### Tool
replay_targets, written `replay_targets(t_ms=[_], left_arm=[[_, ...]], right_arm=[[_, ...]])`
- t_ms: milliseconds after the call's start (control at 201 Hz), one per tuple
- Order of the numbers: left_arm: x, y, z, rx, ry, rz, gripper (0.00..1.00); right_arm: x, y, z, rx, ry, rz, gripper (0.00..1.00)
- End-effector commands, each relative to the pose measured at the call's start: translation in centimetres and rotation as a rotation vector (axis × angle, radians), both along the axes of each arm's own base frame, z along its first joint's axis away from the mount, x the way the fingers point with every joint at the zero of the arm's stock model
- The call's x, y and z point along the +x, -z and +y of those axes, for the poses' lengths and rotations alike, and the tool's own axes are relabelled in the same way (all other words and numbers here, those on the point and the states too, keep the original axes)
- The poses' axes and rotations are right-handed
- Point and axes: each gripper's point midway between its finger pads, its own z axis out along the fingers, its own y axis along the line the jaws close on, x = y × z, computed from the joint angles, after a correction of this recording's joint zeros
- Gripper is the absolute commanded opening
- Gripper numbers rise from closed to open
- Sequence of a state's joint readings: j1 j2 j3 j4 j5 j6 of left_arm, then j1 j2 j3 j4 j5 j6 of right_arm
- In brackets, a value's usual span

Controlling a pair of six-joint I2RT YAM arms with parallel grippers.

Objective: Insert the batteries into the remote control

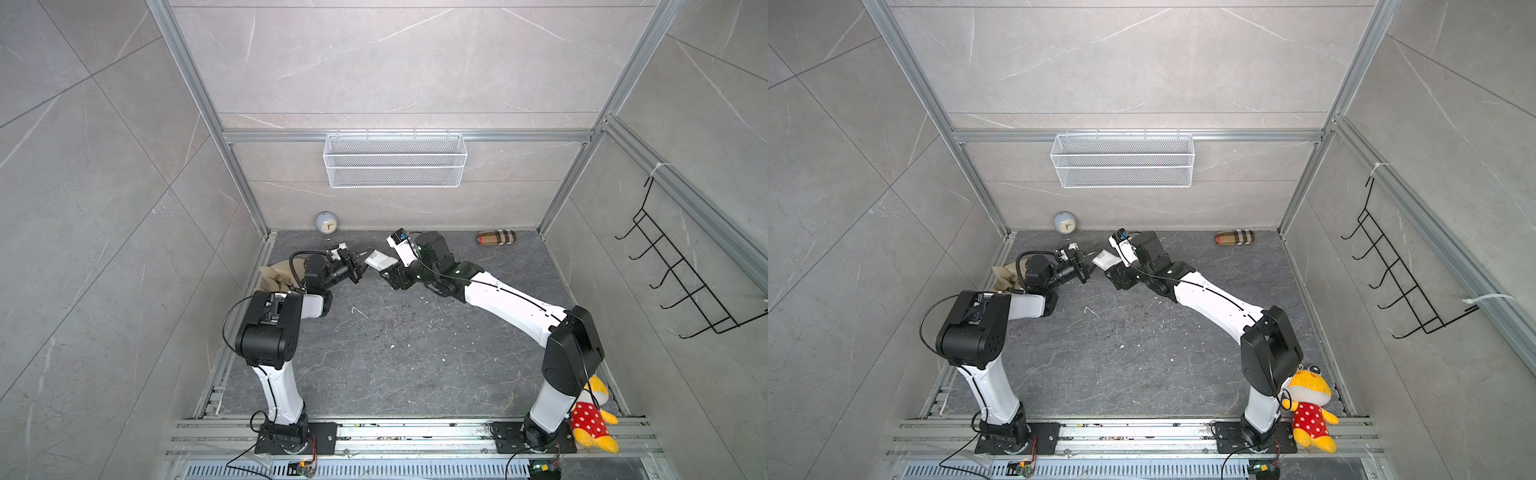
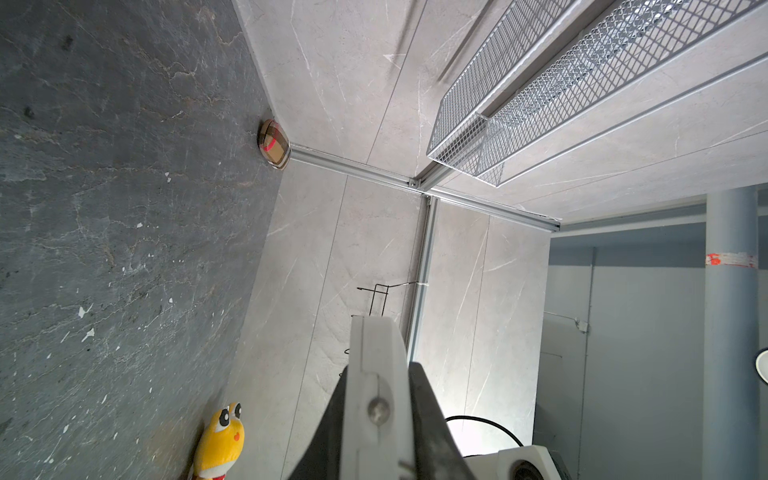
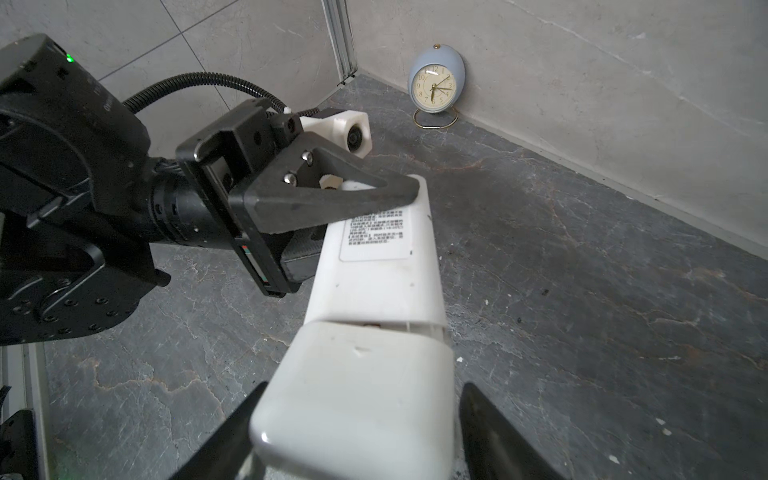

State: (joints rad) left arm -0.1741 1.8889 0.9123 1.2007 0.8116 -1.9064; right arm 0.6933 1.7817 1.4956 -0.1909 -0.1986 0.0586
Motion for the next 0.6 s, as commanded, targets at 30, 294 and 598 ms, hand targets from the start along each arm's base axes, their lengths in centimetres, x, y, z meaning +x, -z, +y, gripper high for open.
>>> replay_targets(t_ms=[30,294,598], left_arm=[[0.0,-2.8,0.2,-0.025,-0.005,-0.097,0.0],[0.0,-2.8,0.2,-0.025,-0.005,-0.095,0.0],[-0.1,-2.6,0.2,-0.02,-0.007,-0.093,0.0]], right_arm=[[-0.7,-0.4,-0.4,-0.01,-0.009,0.003,0.72],[-0.8,-0.8,-0.5,-0.011,-0.009,-0.005,0.77],[-0.9,-1.8,-0.6,0.004,-0.005,-0.018,0.84]])
